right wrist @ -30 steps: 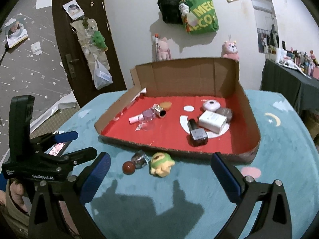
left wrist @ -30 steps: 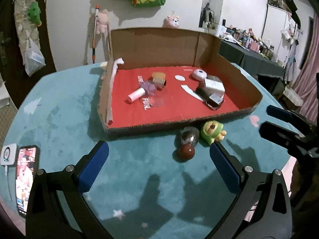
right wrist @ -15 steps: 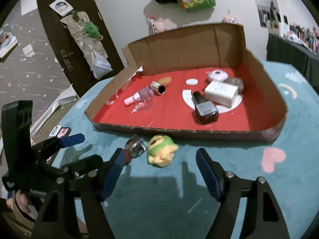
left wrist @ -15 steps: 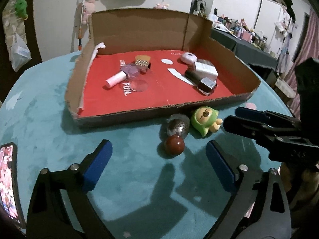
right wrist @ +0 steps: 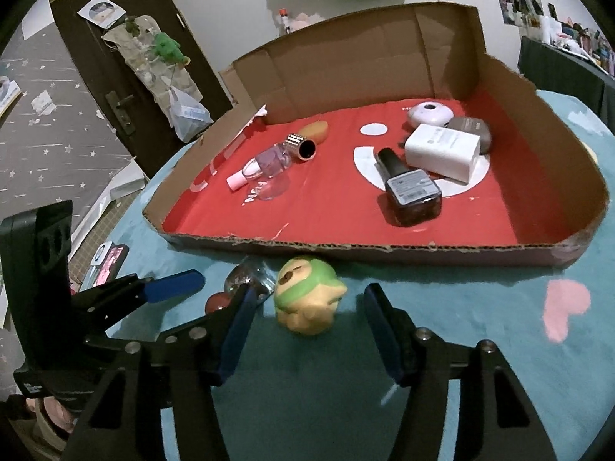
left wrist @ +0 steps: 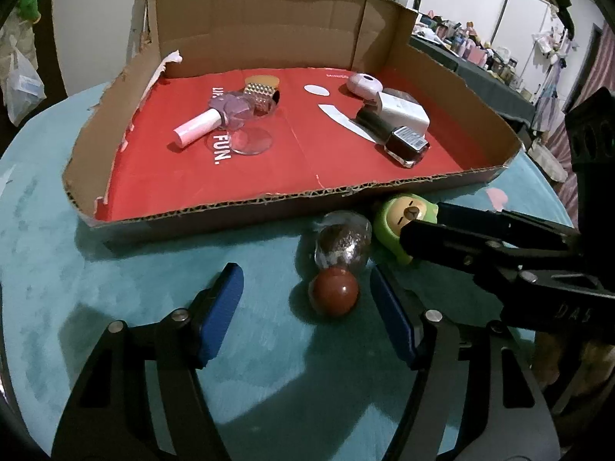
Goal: Organize rigid objects
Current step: 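Grasp the red-capped glitter bottle with the left tool while the right tool grasps the green figurine, then lift and carry the glitter bottle and figurine into the box with both tools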
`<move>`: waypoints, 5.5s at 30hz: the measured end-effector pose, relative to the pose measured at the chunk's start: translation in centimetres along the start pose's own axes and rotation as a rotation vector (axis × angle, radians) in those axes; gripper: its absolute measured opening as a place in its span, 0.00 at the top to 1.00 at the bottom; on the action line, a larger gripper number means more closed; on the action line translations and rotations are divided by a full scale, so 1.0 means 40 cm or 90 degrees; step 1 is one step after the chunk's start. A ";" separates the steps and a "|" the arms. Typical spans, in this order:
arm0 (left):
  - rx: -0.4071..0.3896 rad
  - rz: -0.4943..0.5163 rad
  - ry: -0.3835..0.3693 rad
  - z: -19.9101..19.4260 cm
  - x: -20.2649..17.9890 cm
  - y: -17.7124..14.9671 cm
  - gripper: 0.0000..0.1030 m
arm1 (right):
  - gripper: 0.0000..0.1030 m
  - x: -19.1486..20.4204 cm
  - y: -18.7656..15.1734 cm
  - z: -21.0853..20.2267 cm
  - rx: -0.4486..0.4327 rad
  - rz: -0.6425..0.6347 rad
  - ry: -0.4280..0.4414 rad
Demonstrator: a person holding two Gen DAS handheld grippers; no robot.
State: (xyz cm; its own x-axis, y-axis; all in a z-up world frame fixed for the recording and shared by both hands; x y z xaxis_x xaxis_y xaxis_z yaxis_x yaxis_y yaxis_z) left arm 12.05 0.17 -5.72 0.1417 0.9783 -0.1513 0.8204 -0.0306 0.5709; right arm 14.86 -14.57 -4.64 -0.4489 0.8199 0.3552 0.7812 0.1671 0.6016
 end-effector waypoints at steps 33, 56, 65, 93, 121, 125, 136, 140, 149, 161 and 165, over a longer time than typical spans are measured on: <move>-0.006 0.002 0.003 0.000 -0.002 -0.005 0.73 | 0.57 -0.001 -0.013 0.012 0.011 -0.010 -0.026; -0.005 -0.024 -0.013 0.014 0.011 0.008 0.72 | 0.57 -0.003 -0.031 0.019 0.001 -0.035 -0.081; -0.007 -0.017 -0.019 -0.017 0.005 -0.014 0.72 | 0.58 0.021 -0.043 -0.008 -0.007 -0.062 -0.083; -0.120 0.008 -0.025 -0.258 -0.060 -0.049 0.72 | 0.58 0.146 -0.067 -0.265 -0.128 -0.109 -0.046; -0.085 -0.011 -0.030 -0.170 -0.013 0.061 0.72 | 0.58 0.094 0.045 -0.163 -0.082 -0.103 -0.057; -0.071 -0.013 -0.035 -0.139 0.001 0.090 0.72 | 0.58 0.076 0.071 -0.137 -0.072 -0.097 -0.054; -0.032 -0.024 -0.043 -0.049 0.028 0.135 0.72 | 0.58 0.037 0.118 -0.063 -0.045 -0.087 -0.055; -0.021 -0.019 -0.040 -0.020 0.030 0.148 0.72 | 0.58 0.029 0.130 -0.033 -0.032 -0.090 -0.059; 0.006 -0.019 -0.035 0.039 0.038 0.166 0.72 | 0.58 0.000 0.139 0.033 0.001 -0.084 -0.063; 0.021 -0.022 -0.022 0.081 0.045 0.180 0.72 | 0.58 -0.039 0.139 0.087 0.036 -0.063 -0.063; 0.025 -0.023 -0.018 0.095 0.047 0.184 0.72 | 0.58 -0.049 0.140 0.093 0.037 -0.063 -0.080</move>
State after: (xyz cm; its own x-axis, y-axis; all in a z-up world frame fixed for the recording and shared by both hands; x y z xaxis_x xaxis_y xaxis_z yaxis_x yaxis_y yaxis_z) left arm 20.46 0.99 -4.85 0.1269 0.9726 -0.1949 0.8460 -0.0035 0.5331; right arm 21.73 -13.18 -4.62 -0.4705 0.8590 0.2019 0.7608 0.2790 0.5860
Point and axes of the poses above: each gripper's, at about its wrist camera, not at the fingertips, and z roughly the way its jaws point, x to its left, y to its top, the point moved 3 cm from there along z, roughly the way its jaws point, and after that the axes turned 2 degrees about x, right-handed, at the moved point
